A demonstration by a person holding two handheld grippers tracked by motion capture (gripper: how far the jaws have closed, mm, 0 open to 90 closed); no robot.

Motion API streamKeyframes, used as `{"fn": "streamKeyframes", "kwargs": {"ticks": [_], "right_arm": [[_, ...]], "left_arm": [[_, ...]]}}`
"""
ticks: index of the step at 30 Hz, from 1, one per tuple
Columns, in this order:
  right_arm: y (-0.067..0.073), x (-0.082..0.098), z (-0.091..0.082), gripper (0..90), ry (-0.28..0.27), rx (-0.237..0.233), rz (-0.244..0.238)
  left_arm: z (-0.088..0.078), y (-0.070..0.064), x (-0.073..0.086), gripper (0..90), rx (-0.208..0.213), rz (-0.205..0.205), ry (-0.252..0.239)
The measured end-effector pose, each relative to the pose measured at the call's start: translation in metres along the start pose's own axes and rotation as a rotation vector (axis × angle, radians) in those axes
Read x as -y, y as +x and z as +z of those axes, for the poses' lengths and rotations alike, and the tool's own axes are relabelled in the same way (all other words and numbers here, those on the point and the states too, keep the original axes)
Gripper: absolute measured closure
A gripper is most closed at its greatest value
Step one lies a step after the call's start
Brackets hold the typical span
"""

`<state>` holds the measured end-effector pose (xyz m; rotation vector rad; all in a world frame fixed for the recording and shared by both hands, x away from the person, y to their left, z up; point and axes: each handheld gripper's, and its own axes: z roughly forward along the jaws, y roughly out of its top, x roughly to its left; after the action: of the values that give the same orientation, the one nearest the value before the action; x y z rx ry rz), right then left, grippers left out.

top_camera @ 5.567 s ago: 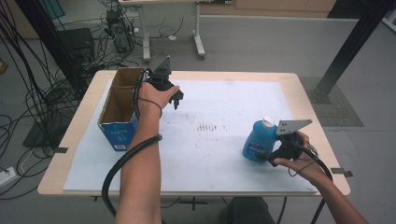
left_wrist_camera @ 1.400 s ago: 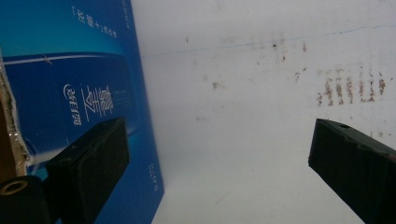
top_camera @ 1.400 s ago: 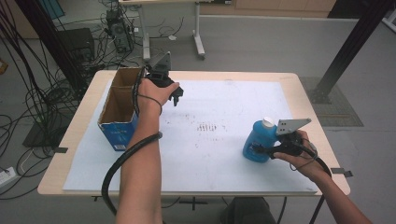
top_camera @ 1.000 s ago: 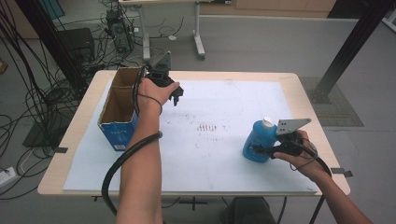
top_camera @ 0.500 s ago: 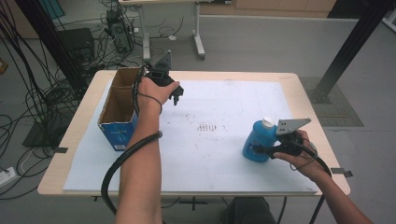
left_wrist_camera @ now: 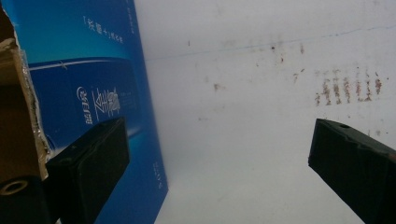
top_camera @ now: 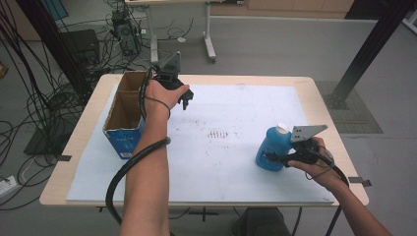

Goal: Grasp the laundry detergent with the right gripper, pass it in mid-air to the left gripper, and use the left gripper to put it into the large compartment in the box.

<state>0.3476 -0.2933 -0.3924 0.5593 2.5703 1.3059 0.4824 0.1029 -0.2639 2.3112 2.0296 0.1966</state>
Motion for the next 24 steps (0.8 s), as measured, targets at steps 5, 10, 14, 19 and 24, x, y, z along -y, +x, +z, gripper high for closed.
{"fn": "streamKeyframes", "kwargs": {"ticks": [5, 10, 14, 19, 24], "right_arm": [[0.000, 0.000, 0.000, 44.7, -0.001, -0.001, -0.001], [0.000, -0.001, 0.000, 45.6, 0.002, 0.003, 0.001], [0.001, 0.000, 0.000, 45.6, 0.000, 0.008, 0.005], [0.003, -0.002, 0.000, 45.6, 0.009, 0.016, 0.003], [0.004, -0.005, 0.001, 45.4, 0.026, 0.018, 0.013]], "left_arm": [[0.000, 0.000, 0.000, 5.9, -0.003, -0.001, 0.003], [-0.002, 0.000, -0.001, 5.9, -0.004, 0.004, -0.001], [-0.003, -0.001, -0.002, 5.9, 0.000, 0.005, -0.003], [-0.006, -0.002, -0.002, 6.0, 0.002, 0.010, -0.008], [-0.011, -0.001, -0.002, 6.1, 0.001, 0.021, -0.018]]}}
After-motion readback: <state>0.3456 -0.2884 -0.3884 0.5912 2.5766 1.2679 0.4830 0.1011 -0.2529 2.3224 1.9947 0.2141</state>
